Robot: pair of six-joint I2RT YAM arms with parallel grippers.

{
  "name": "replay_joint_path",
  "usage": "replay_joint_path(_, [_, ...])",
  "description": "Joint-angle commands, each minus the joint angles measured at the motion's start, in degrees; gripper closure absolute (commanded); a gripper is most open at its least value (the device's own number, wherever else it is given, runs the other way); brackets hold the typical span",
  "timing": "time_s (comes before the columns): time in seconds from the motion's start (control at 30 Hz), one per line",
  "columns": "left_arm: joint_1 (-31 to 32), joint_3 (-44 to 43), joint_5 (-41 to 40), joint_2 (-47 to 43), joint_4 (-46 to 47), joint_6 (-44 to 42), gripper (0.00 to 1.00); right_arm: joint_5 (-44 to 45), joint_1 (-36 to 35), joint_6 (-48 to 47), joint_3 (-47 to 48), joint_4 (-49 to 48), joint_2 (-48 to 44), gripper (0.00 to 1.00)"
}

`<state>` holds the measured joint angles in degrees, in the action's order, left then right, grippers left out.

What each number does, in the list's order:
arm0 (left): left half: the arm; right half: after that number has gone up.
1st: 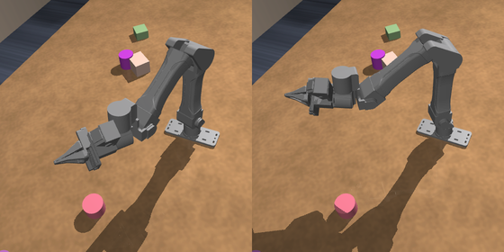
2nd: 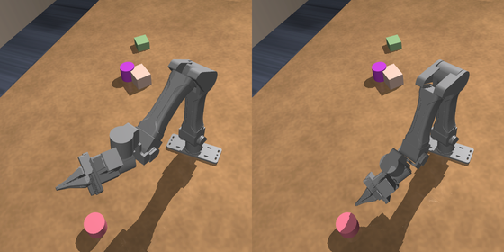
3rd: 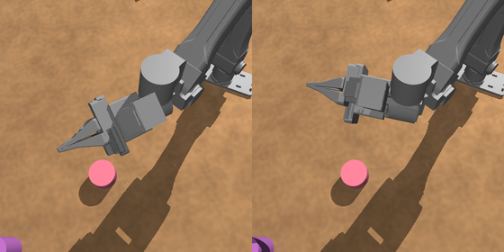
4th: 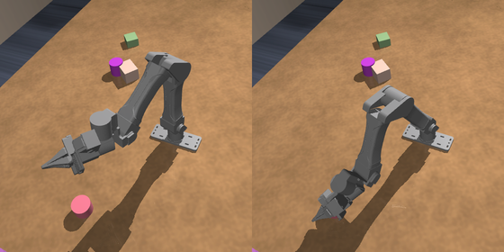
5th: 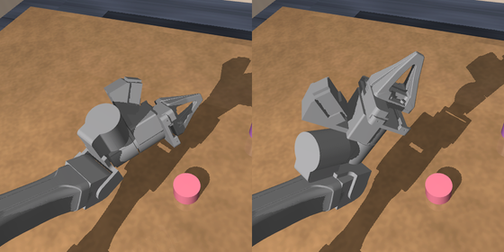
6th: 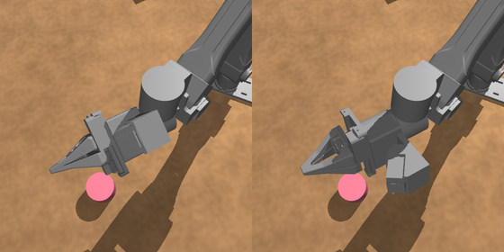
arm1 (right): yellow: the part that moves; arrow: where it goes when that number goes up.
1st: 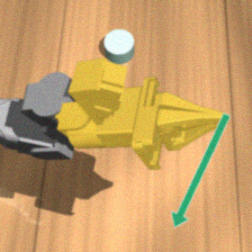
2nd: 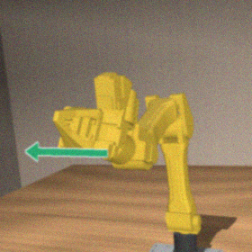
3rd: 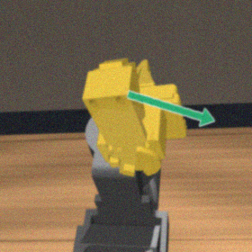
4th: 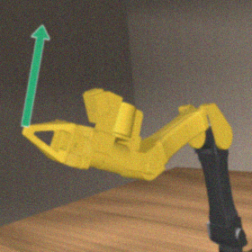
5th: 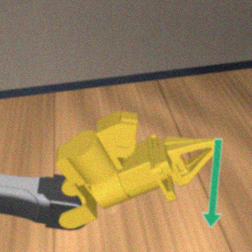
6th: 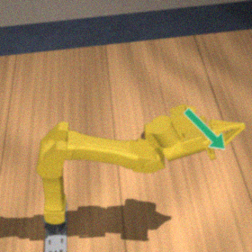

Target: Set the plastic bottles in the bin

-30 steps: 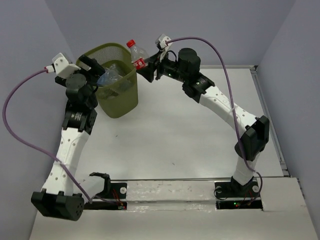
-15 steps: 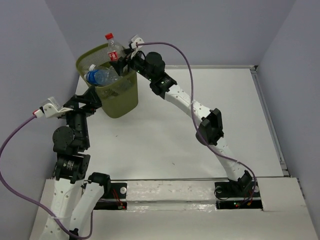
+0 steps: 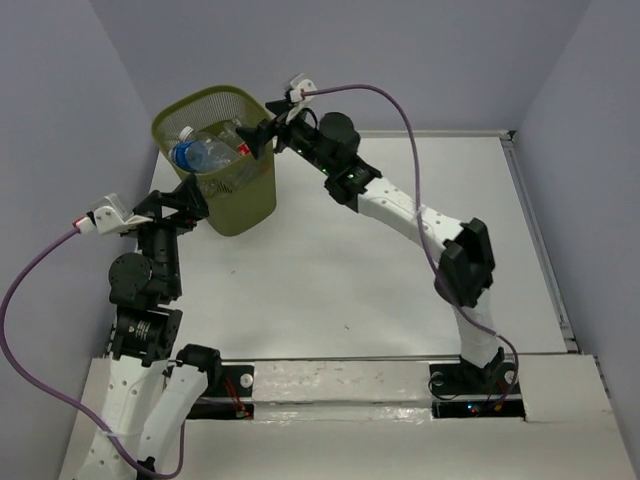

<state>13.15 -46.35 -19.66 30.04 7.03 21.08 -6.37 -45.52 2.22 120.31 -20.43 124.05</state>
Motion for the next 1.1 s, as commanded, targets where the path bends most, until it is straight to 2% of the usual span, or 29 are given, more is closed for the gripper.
replay_joint_path(0.0, [0.5,1.2,4.4,-1.2,3.3,-1.8,0.01,2.5,-0.7,1.6,-19.6,-18.0,-19.0,0.00])
replay_joint_path(0.03, [0.7,1.4,5.8,-1.3,4.3,-1.9,0.01,3.5,-0.7,1.6,-24.6,-19.5,-22.3,0.00])
replay_joint_path(0.07, [0.7,1.9,7.3,-1.0,4.7,-1.9,0.01,5.8,-0.7,1.5,-34.5,-21.7,-28.9,0.00])
replay_joint_path(0.1, [0.7,2.0,10.7,-1.0,5.0,-1.9,0.01,7.9,-0.7,1.3,-39.4,-22.6,-32.1,0.00])
replay_joint_path(0.13, [0.7,2.3,12.4,-0.9,5.8,-1.5,0.01,10.5,-0.7,1.8,-48.6,-23.3,-35.2,0.00])
replay_joint_path(0.17, [0.9,2.6,14.9,-0.7,6.3,-1.2,0.01,15.5,-0.7,2.5,-53.3,-24.2,-41.6,0.00])
replay_joint_path(0.27, [0.9,3.5,25.8,-0.1,8.4,1.1,0.01,25.4,-0.7,6.4,-66.0,-24.8,-51.1,0.00])
replay_joint_path(0.3, [0.9,3.8,32.4,0.1,9.0,1.6,0.01,27.2,-0.7,8.3,-73.9,-24.6,-57.5,0.00])
replay_joint_path(0.4, [1.0,6.1,42.3,-0.2,11.6,4.7,0.01,28.8,-0.7,16.9,-87.2,-24.6,-66.5,0.00])
replay_joint_path(0.53, [1.1,10.5,46.9,-4.4,12.6,7.0,0.01,30.4,-0.7,21.2,-97.3,-19.4,-82.5,0.00])
replay_joint_path(0.63, [1.2,12.9,47.4,-9.6,10.5,6.0,0.01,33.5,-0.7,21.7,-100.6,-9.1,-91.8,0.00])
replay_joint_path(0.67, [1.2,13.7,47.4,-11.9,8.6,5.9,0.01,34.3,-0.7,21.7,-101.9,-3.6,-98.0,0.00])
replay_joint_path(0.73, [1.2,14.6,47.6,-13.6,6.5,5.6,0.01,35.4,-0.7,21.4,-103.2,1.2,-105.8,0.00])
replay_joint_path(0.8, [1.2,15.0,47.5,-14.8,5.8,5.6,0.01,35.2,-0.7,21.3,-104.2,4.5,-109.5,0.00])
replay_joint_path(0.9, [1.2,14.2,47.4,-13.7,5.8,5.2,0.01,34.4,-0.7,19.1,-104.7,3.5,-111.9,0.00])
replay_joint_path(1.07, [1.2,9.0,45.9,-8.0,6.8,4.0,0.01,32.2,-0.7,13.1,-96.5,3.3,-105.7,0.00])
